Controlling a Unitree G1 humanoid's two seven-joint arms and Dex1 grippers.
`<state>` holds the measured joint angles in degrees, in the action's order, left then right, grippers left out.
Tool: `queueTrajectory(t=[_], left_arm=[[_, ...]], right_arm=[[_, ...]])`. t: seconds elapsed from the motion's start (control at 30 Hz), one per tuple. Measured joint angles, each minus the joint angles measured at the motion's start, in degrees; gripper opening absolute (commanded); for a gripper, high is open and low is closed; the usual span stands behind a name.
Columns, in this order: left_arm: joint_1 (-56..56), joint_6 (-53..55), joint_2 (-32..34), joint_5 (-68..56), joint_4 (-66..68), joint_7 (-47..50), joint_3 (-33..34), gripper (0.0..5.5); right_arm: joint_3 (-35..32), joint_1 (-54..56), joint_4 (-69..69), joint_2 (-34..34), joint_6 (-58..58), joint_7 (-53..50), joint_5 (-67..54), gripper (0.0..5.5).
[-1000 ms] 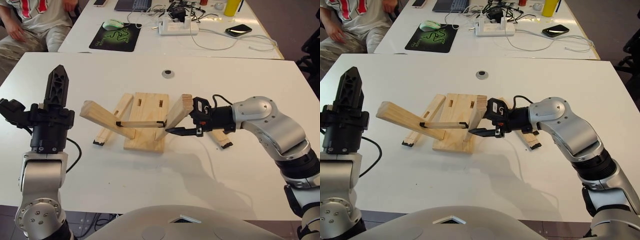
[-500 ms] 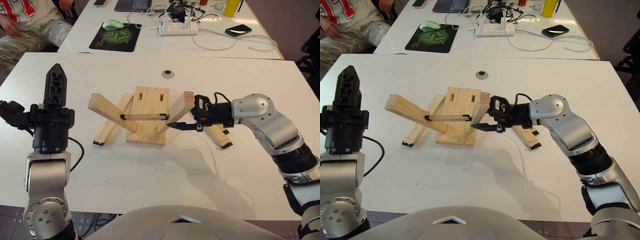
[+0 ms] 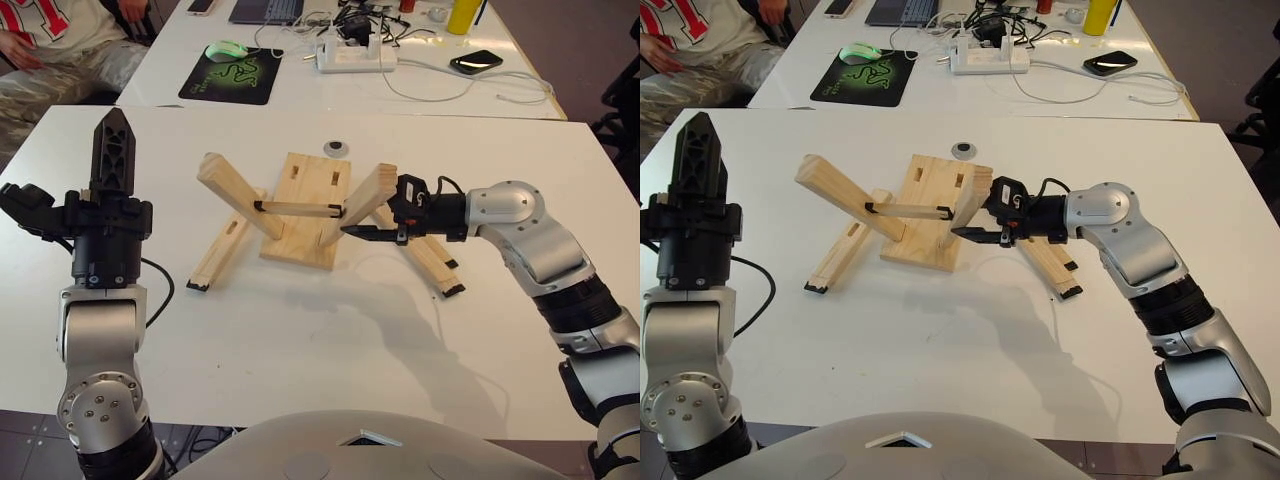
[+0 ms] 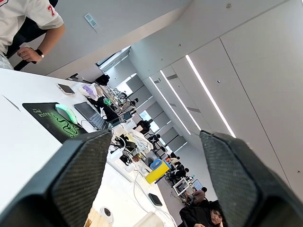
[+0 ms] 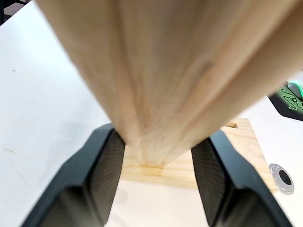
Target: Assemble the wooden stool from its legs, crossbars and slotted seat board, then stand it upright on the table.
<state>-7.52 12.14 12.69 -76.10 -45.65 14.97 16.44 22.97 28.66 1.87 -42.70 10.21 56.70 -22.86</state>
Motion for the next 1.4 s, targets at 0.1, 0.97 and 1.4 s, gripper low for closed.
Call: queueTrajectory(t=[0.1, 0.97, 1.4], left_arm=[[1.35, 0.19, 1.58, -0.81, 0.05, -0.01, 0.57, 3.45], [3.46, 1.82, 5.23, -3.74, 0.43, 0.95, 1.18, 3.45], [5.04, 2.5, 7.15, -3.74, -2.55, 4.48, -0.23, 3.45]], right_arm=[[0.02, 0.36, -1.36, 0.32, -0.99, -0.16, 0.0, 2.05], [-0.44, 4.74, -6.14, -3.13, 1.96, 8.0, 0.66, 2.05], [-1.61, 2.95, -6.63, -11.45, 3.49, 21.28, -2.17, 2.05]])
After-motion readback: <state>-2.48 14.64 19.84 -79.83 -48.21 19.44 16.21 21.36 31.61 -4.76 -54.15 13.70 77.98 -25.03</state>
